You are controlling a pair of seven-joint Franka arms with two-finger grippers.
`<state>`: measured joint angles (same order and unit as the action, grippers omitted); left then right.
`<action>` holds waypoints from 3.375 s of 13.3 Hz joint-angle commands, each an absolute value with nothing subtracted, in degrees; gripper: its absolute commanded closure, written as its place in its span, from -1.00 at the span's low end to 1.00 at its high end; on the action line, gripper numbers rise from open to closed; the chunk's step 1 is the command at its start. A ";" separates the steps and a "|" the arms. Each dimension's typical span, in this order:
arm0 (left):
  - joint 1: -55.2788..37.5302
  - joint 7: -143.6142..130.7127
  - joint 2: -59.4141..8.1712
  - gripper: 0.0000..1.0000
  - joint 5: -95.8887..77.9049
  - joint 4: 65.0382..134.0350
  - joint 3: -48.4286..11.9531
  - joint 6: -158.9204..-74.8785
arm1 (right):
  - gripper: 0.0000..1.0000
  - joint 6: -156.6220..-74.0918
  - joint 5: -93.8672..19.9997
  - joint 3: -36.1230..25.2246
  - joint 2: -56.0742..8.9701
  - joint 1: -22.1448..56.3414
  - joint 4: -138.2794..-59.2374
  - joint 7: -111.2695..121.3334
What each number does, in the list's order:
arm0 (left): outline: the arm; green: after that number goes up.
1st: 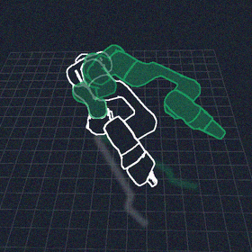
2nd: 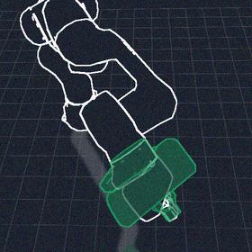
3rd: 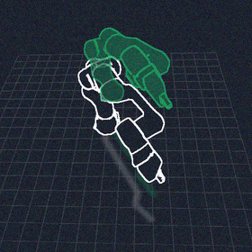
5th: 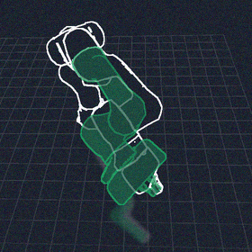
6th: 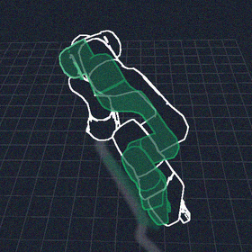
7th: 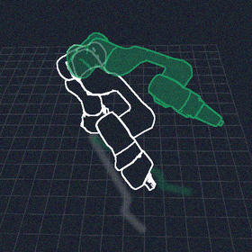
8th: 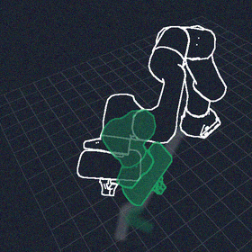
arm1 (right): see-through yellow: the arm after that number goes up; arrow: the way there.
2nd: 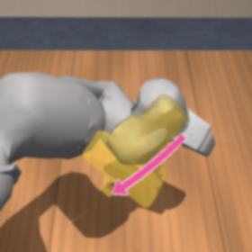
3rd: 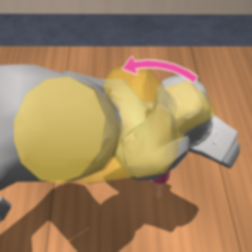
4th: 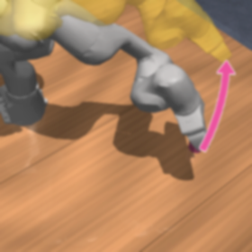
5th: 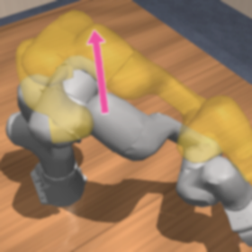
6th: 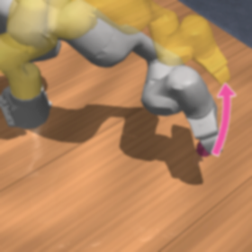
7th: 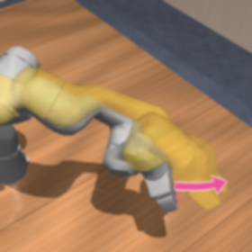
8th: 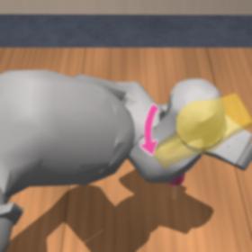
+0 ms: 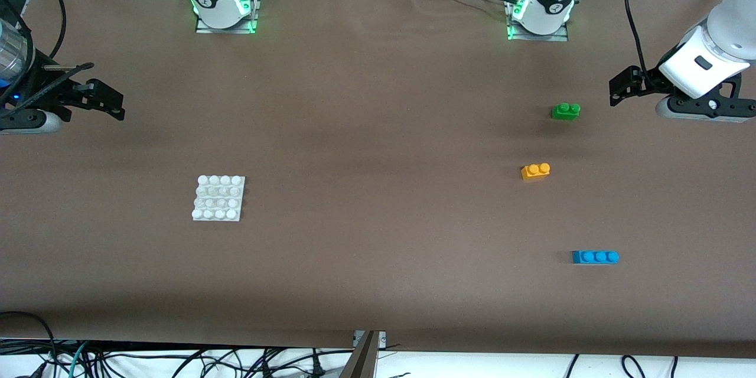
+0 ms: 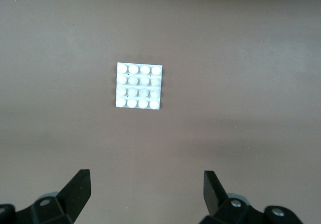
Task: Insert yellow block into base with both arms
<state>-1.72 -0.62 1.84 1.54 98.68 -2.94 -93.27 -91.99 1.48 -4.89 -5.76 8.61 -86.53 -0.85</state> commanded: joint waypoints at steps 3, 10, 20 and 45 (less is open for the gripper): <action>-1.76 -0.18 1.05 -1.00 1.67 96.86 -3.08 -91.76 | -0.99 -92.02 0.79 -4.83 -5.71 8.61 -86.04 -1.41; -1.67 -0.18 0.70 -1.00 1.67 96.86 -2.99 -91.32 | -0.99 -91.67 0.70 -4.83 -5.80 8.61 -86.04 -1.41; -1.41 -0.09 0.53 -1.00 1.67 96.86 -2.99 -91.32 | -1.00 -91.67 2.37 -5.01 -10.72 10.72 -86.57 -1.23; -1.14 0.35 0.53 -1.00 1.76 96.94 -2.99 -91.32 | -0.99 -136.58 -6.15 -5.01 -32.25 6.33 -106.17 -1.23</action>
